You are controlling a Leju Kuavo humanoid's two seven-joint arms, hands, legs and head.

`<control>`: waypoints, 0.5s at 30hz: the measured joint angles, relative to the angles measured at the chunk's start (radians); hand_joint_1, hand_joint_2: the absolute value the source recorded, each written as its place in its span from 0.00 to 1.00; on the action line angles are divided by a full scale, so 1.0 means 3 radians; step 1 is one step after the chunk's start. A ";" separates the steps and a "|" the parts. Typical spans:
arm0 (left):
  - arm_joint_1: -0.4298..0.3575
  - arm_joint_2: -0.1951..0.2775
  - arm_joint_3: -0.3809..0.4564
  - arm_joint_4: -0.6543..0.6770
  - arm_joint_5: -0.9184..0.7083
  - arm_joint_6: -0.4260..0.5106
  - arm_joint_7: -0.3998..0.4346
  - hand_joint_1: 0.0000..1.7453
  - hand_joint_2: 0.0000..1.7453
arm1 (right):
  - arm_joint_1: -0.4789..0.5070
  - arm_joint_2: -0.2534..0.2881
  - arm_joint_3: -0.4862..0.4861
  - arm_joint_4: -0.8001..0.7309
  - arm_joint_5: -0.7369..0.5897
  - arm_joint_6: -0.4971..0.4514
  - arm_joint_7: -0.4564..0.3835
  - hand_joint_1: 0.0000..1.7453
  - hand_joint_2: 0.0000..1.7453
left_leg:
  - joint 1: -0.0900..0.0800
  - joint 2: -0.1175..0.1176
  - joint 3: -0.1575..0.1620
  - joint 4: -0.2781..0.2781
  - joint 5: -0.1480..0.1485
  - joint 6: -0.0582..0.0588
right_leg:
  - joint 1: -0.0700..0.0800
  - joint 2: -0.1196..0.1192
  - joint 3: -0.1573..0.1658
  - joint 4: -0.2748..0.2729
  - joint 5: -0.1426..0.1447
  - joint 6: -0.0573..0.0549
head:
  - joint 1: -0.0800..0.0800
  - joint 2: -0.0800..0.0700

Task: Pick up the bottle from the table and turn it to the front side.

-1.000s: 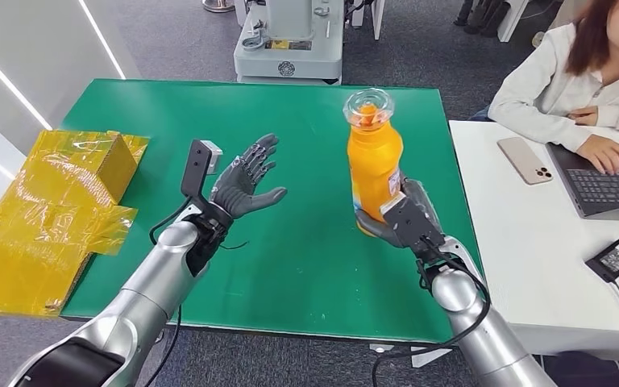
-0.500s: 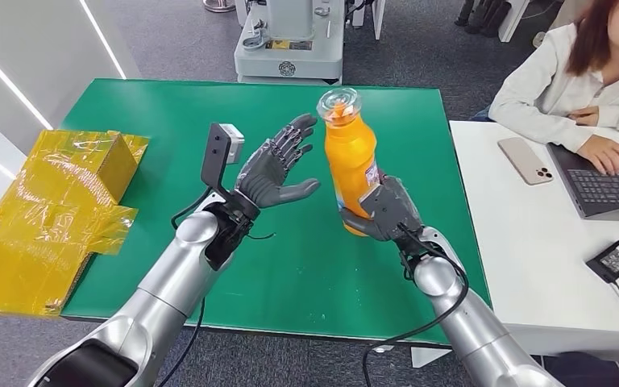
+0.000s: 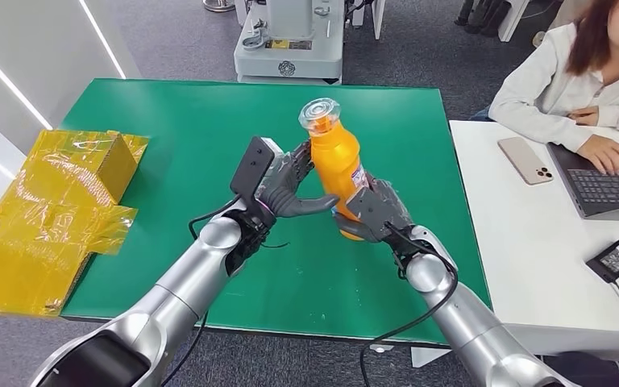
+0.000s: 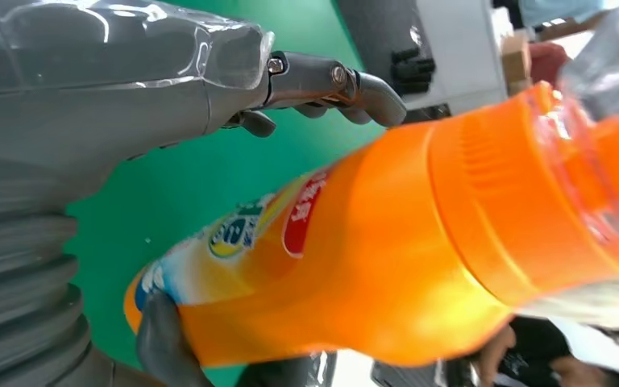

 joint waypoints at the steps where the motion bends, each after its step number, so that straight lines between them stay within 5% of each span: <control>1: -0.0015 -0.0008 -0.0003 0.0047 0.0009 0.0016 -0.0003 0.00 1.00 | -0.0006 0.0000 0.0005 0.0018 -0.0001 0.0000 -0.0002 1.00 1.00 | 0.0000 0.0000 0.0000 0.0000 0.0000 0.0000 | 0.0000 0.0000 0.0000 0.0000 0.0000 0.0000 | 0.0000 0.0000; 15: -0.0221 -0.0217 0.0040 0.0270 0.0482 -0.0126 0.0183 0.00 1.00 | -0.0052 0.0059 0.0083 0.0217 -0.0010 -0.0060 -0.0081 1.00 1.00 | 0.0000 -0.0002 -0.0001 0.0000 0.0000 0.0000 | 0.0000 -0.0002 0.0000 0.0000 0.0000 0.0000 | 0.0000 0.0000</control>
